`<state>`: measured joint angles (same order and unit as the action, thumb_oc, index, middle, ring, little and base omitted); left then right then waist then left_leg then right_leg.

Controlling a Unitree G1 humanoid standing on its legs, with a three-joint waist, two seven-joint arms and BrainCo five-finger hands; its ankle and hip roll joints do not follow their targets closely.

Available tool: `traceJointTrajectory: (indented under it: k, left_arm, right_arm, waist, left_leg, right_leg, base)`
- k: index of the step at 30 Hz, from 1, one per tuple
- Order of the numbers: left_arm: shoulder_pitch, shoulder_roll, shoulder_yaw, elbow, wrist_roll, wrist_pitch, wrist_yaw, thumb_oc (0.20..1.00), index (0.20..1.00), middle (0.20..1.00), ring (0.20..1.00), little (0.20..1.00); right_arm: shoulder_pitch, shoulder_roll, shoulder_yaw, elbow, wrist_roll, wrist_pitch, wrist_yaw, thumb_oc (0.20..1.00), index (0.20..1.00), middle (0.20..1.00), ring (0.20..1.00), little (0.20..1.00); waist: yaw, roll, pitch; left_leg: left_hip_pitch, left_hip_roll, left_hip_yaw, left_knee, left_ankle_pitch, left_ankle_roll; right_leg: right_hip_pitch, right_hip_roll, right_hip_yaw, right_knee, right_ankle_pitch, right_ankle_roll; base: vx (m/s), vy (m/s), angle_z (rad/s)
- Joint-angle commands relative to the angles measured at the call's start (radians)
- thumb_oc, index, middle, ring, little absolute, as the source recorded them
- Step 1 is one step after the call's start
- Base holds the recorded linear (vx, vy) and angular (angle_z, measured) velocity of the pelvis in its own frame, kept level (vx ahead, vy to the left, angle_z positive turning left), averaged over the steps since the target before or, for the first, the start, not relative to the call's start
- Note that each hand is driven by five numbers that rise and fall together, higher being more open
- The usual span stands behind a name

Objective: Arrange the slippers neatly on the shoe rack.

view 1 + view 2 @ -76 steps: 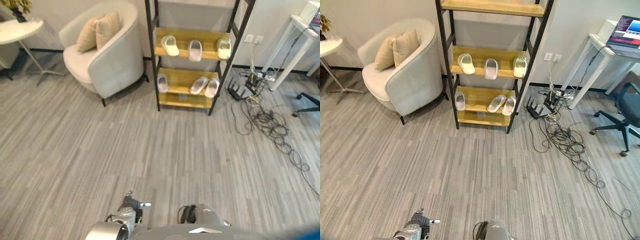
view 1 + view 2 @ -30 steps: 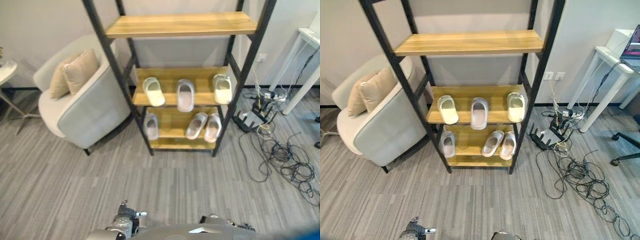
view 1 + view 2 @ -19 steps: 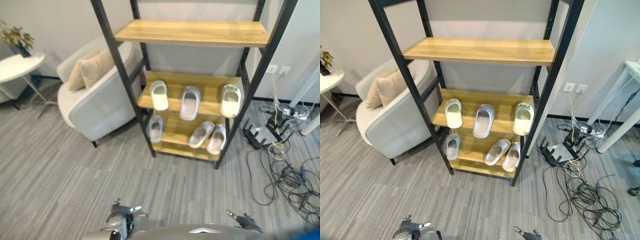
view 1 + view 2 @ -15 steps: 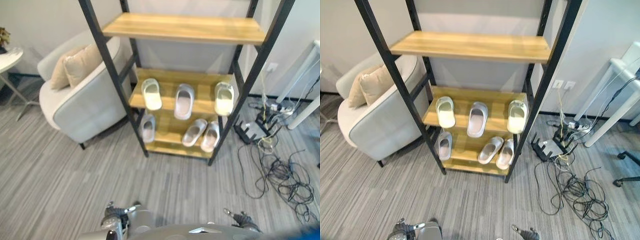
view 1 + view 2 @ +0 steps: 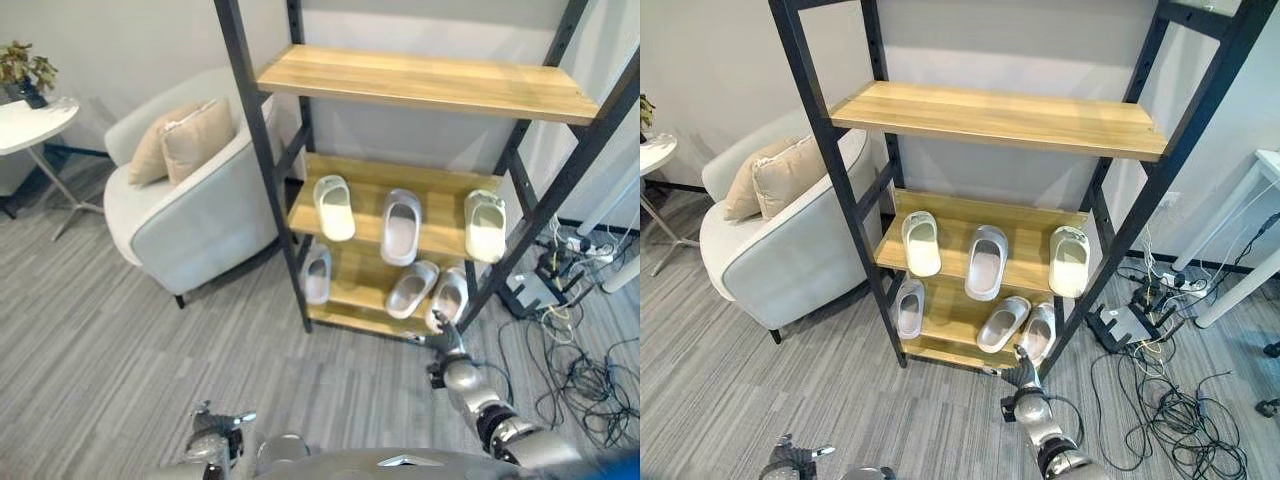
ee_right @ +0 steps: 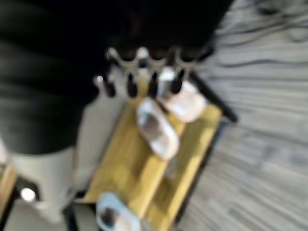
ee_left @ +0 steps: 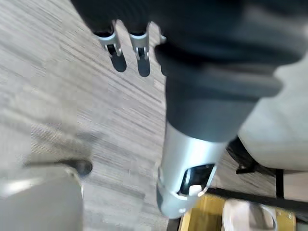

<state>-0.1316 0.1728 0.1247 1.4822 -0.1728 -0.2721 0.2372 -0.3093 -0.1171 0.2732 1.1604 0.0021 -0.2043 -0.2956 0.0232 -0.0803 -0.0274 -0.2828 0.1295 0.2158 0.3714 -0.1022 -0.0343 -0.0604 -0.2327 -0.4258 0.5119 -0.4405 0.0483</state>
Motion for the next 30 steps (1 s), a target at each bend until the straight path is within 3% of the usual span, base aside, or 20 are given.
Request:
traceJointTrajectory:
  k: [1, 6, 7, 8, 9, 10, 11, 14, 15, 18, 22, 27, 30]
  left_arm:
    - [-0.045, 0.012, -0.008, 0.02, 0.021, -0.023, -0.026, 1.0, 1.0, 1.0, 1.0, 1.0]
    - [-0.049, 0.009, -0.022, 0.029, 0.027, -0.011, -0.064, 1.0, 1.0, 1.0, 1.0, 1.0]
    - [-0.031, 0.024, -0.005, 0.023, 0.016, -0.014, -0.066, 1.0, 1.0, 1.0, 1.0, 1.0]
    - [-0.008, 0.032, 0.01, 0.017, 0.0, -0.027, -0.058, 1.0, 1.0, 1.0, 1.0, 1.0]
    - [-0.006, 0.031, 0.009, 0.017, 0.0, -0.027, -0.058, 1.0, 1.0, 1.0, 1.0, 1.0]
    - [0.004, 0.021, 0.034, 0.011, -0.045, -0.039, -0.074, 1.0, 1.0, 1.0, 1.0, 1.0]
    - [0.002, 0.021, 0.032, 0.02, -0.043, -0.03, -0.095, 1.0, 1.0, 1.0, 1.0, 1.0]
    - [0.013, 0.028, 0.015, 0.026, -0.033, -0.015, -0.125, 1.0, 1.0, 1.0, 1.0, 1.0]
    - [0.034, 0.033, 0.007, 0.03, -0.03, -0.006, -0.156, 1.0, 1.0, 1.0, 1.0, 1.0]
    - [0.036, 0.034, 0.001, 0.042, -0.023, 0.007, -0.174, 1.0, 1.0, 1.0, 1.0, 1.0]
    - [0.034, 0.024, -0.008, 0.046, -0.017, 0.011, -0.174, 1.0, 1.0, 1.0, 1.0, 1.0]
    - [0.035, 0.018, -0.02, 0.05, -0.007, -0.006, -0.166, 1.0, 1.0, 1.0, 1.0, 1.0]
    - [0.032, 0.019, -0.018, 0.05, -0.008, -0.013, -0.163, 1.0, 1.0, 1.0, 1.0, 1.0]
  right_arm:
    - [-0.122, -0.018, -0.025, 0.023, -0.05, -0.029, -0.007, 1.0, 1.0, 1.0, 1.0, 1.0]
    - [-0.224, -0.031, 0.055, 0.036, -0.094, -0.03, -0.001, 1.0, 1.0, 1.0, 1.0, 1.0]
    - [-0.128, -0.129, 0.104, -0.217, -0.076, 0.003, 0.089, 1.0, 1.0, 1.0, 1.0, 1.0]
    - [0.074, -0.173, 0.124, -0.383, -0.06, -0.031, 0.131, 1.0, 1.0, 1.0, 1.0, 1.0]
    - [0.077, -0.175, 0.124, -0.385, -0.059, -0.029, 0.131, 1.0, 1.0, 1.0, 1.0, 1.0]
    - [0.236, -0.254, 0.203, -0.547, -0.091, -0.125, 0.111, 1.0, 1.0, 1.0, 1.0, 1.0]
    - [0.264, -0.265, 0.213, -0.596, -0.108, -0.136, 0.096, 1.0, 1.0, 1.0, 1.0, 1.0]
    - [0.281, -0.238, 0.201, -0.617, -0.115, -0.113, 0.124, 1.0, 1.0, 1.0, 1.0, 1.0]
    - [0.295, -0.215, 0.206, -0.693, -0.086, -0.065, 0.204, 1.0, 1.0, 1.0, 1.0, 1.0]
    - [0.319, -0.219, 0.21, -0.741, -0.068, -0.037, 0.256, 1.0, 1.0, 1.0, 1.0, 1.0]
    - [0.317, -0.24, 0.217, -0.766, -0.079, -0.048, 0.242, 1.0, 1.0, 1.0, 1.0, 1.0]
    - [0.287, -0.258, 0.208, -0.851, -0.12, -0.107, 0.14, 1.0, 1.0, 1.0, 1.0, 1.0]
    - [0.243, -0.282, 0.206, -0.951, -0.167, -0.093, 0.094, 1.0, 1.0, 1.0, 1.0, 1.0]
  waist:
    - [0.022, -0.027, 0.055]
    - [0.024, -0.033, 0.056]
    - [0.004, -0.038, 0.059]
    - [-0.018, -0.039, 0.073]
    - [-0.018, -0.039, 0.069]
    - [-0.04, -0.036, 0.081]
    - [-0.047, -0.034, 0.084]
    - [-0.046, -0.032, 0.08]
    - [-0.04, -0.033, 0.08]
    - [-0.036, -0.038, 0.081]
    - [-0.035, -0.038, 0.081]
    - [-0.037, -0.037, 0.077]
    - [-0.036, -0.04, 0.079]
  left_leg:
    - [0.018, 0.077, -0.024, 0.103, -0.073, -0.05]
    - [0.006, 0.076, -0.033, 0.118, -0.073, -0.049]
    - [0.008, 0.084, -0.023, 0.122, -0.075, -0.05]
    - [0.012, 0.095, -0.008, 0.13, -0.079, -0.051]
    - [0.011, 0.094, -0.008, 0.126, -0.075, -0.05]
    - [0.009, 0.105, 0.005, 0.132, -0.076, -0.053]
    - [0.005, 0.11, 0.006, 0.135, -0.075, -0.056]
    - [0.007, 0.109, 0.002, 0.129, -0.074, -0.056]
    - [0.01, 0.106, 0.0, 0.12, -0.072, -0.056]
    - [0.009, 0.102, -0.004, 0.12, -0.071, -0.056]
    - [0.009, 0.101, -0.009, 0.119, -0.071, -0.055]
    - [0.0, 0.1, -0.012, 0.117, -0.067, -0.055]
    - [-0.009, 0.098, -0.017, 0.12, -0.065, -0.054]
  right_leg:
    - [0.079, -0.061, 0.045, -0.209, 0.235, 0.124]
    - [0.08, -0.061, 0.041, -0.205, 0.23, 0.125]
    - [0.073, -0.058, 0.053, -0.2, 0.228, 0.122]
    - [0.06, -0.055, 0.076, -0.187, 0.224, 0.121]
    - [0.057, -0.055, 0.076, -0.189, 0.226, 0.121]
    - [0.04, -0.05, 0.093, -0.181, 0.223, 0.12]
    - [0.035, -0.049, 0.096, -0.18, 0.222, 0.12]
    - [0.033, -0.049, 0.1, -0.182, 0.223, 0.119]
    - [0.03, -0.05, 0.101, -0.18, 0.222, 0.122]
    - [0.031, -0.05, 0.1, -0.178, 0.22, 0.123]
    - [0.028, -0.054, 0.099, -0.176, 0.22, 0.123]
    - [0.024, -0.053, 0.097, -0.18, 0.222, 0.123]
    - [0.018, -0.052, 0.097, -0.181, 0.223, 0.122]
  base:
    - [-0.02, 0.03, -0.04]
    - [-0.01, 0.003, -0.11]
    - [-0.06, 0.002, 0.01]
    - [-0.06, 0.008, 0.12]
    - [-0.11, 0.041, 0.15]
    - [-0.09, 0.036, -0.15]
    - [-0.09, 0.044, -0.27]
    - [-0.02, 0.019, -0.29]
    - [-0.01, 0.012, -0.54]
    - [-0.01, 0.002, -0.13]
    - [0.0, 0.003, 0.04]
    - [0.0, 0.004, 0.03]
    - [0.0, 0.0, 0.0]
